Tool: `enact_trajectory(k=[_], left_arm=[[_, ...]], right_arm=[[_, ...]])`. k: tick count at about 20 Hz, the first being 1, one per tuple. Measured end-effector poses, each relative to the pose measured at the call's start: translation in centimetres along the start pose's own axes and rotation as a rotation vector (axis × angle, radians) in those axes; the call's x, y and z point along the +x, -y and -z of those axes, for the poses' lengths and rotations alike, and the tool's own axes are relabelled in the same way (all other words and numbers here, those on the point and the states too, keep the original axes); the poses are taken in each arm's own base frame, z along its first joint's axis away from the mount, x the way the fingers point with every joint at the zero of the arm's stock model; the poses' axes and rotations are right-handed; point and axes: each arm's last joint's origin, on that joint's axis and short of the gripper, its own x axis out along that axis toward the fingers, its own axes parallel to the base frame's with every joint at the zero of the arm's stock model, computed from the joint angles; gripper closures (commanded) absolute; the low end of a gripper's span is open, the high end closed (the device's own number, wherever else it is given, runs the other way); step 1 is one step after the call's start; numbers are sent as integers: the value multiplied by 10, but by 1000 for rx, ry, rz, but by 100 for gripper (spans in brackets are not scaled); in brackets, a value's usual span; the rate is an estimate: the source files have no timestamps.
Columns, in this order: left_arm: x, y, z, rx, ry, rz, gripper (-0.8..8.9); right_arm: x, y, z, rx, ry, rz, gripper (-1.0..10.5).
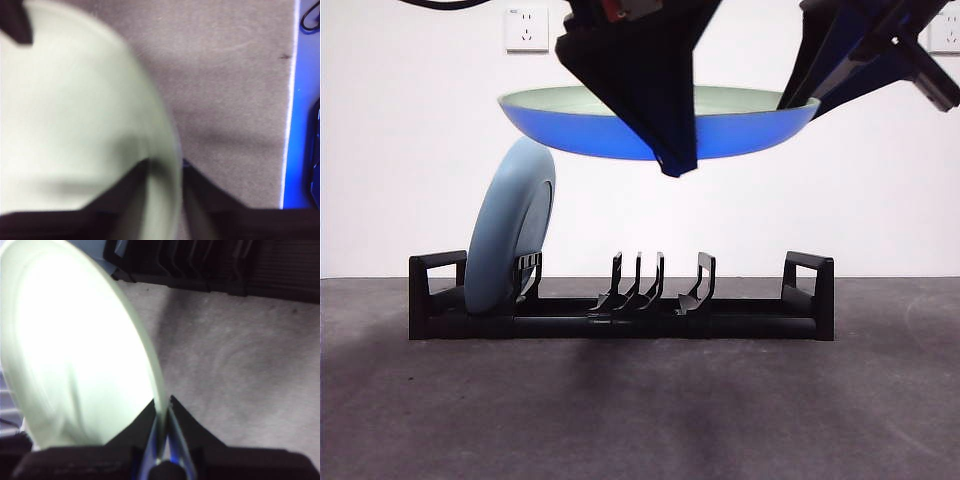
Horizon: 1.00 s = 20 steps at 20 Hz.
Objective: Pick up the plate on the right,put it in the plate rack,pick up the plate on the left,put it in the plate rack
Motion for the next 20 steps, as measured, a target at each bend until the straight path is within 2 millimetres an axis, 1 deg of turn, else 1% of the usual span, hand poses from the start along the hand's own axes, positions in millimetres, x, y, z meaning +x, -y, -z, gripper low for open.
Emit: enact_trajectory(k=[4,7,8,10,11,12,17,20], left_arm=[[-2,-3,-1,3,12,-3,822],[-3,-4,-1,4,19,-5,822],[-3,-3,-1,4,20,-4,822],[-3,-3,-2,4,21,-2,822],[-3,-2,-2,-3,20,-1,822],[-3,-1,0,1,8,18,822],[0,2,1,3,1,32,822],[0,1,-2,-27,25,25,822]], right_arm=[[-8,-1,3,15,19,16,959],[-13,-3,5,7,35,15,935],[-15,-4,5,3,40,13,908],[-22,-8,7,-19,59,-6,705],[-29,-9,9,-36,82,-12,653],[-36,-10,9,-54,116,-23,657],[-60,-9,7,-86,252,-20,659],[-78,-10,7,-107,375,42,663]])
